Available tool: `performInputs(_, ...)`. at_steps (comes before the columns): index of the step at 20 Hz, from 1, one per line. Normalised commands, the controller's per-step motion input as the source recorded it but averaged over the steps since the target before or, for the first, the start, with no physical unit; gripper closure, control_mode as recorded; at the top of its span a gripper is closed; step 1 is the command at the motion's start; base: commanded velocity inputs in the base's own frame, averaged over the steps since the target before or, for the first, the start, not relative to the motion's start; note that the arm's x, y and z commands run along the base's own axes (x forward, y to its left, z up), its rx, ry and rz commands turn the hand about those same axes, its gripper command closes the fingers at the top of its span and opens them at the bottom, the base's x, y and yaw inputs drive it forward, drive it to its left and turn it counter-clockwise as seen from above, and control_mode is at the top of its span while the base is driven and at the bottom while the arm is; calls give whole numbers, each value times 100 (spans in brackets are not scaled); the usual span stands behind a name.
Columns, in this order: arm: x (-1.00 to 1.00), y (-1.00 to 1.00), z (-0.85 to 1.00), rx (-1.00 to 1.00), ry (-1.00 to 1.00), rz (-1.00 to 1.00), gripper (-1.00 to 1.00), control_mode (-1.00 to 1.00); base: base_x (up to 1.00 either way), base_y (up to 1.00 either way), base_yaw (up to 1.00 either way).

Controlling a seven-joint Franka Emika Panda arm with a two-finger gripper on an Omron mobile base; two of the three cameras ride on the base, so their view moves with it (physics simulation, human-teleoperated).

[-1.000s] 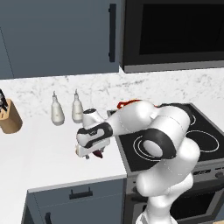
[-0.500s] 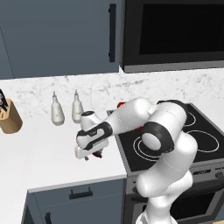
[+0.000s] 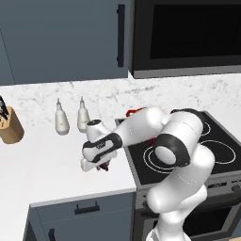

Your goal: Put the potato and avocado in the pot. Retrieve the spatula and lightly stir the vegetables in the pot.

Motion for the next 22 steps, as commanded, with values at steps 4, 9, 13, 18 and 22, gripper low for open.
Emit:
performInputs(4, -57, -43, 53, 0, -18, 0, 100, -100, 0, 0, 0)
performInputs(9, -29, -54, 86, 2, -17, 0, 100, -100, 0, 0, 0)
performInputs(13, -3, -81, 62, 4, -13, -2, 100, -100, 0, 0, 0)
performInputs(18, 0, -80, 63, 4, -6, -5, 100, -100, 0, 0, 0)
performInputs(22, 16, -78, 52, 5, 0, -8, 100, -100, 0, 0, 0)
